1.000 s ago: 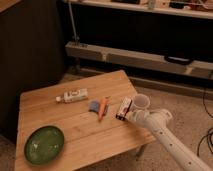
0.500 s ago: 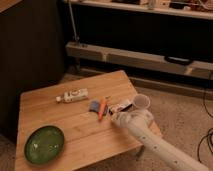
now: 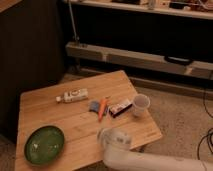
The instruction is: Push the eraser across the table
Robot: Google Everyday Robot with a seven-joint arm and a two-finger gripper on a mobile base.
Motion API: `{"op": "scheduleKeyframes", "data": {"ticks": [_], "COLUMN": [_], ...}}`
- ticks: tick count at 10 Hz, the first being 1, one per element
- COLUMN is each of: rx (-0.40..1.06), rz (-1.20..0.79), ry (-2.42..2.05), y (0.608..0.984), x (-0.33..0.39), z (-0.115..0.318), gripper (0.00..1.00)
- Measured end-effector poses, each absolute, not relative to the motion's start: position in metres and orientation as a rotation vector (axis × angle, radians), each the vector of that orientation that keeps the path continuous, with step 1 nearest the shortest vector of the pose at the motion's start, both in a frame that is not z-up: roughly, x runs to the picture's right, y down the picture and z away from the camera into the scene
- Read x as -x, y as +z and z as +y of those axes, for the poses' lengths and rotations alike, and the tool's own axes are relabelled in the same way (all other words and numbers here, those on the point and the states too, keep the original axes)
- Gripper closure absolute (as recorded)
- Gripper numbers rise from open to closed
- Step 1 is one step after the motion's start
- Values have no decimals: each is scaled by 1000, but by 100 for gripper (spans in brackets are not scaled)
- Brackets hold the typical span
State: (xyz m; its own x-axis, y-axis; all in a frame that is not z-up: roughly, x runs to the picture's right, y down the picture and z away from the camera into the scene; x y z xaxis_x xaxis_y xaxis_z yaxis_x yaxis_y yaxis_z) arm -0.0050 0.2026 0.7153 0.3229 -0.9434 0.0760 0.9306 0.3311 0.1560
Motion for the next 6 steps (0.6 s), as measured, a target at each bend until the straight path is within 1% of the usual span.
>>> {"op": "scheduleKeyframes", "data": {"ticks": [1,2,6], "rx": [-72,-49,42], "rz": [-142,-128,-161], "ry": [-1216,-1195,-1090], "y": [705,704,741], "x": [0,-7,-35], "z": [196,188,153], "gripper": [100,100,100]}}
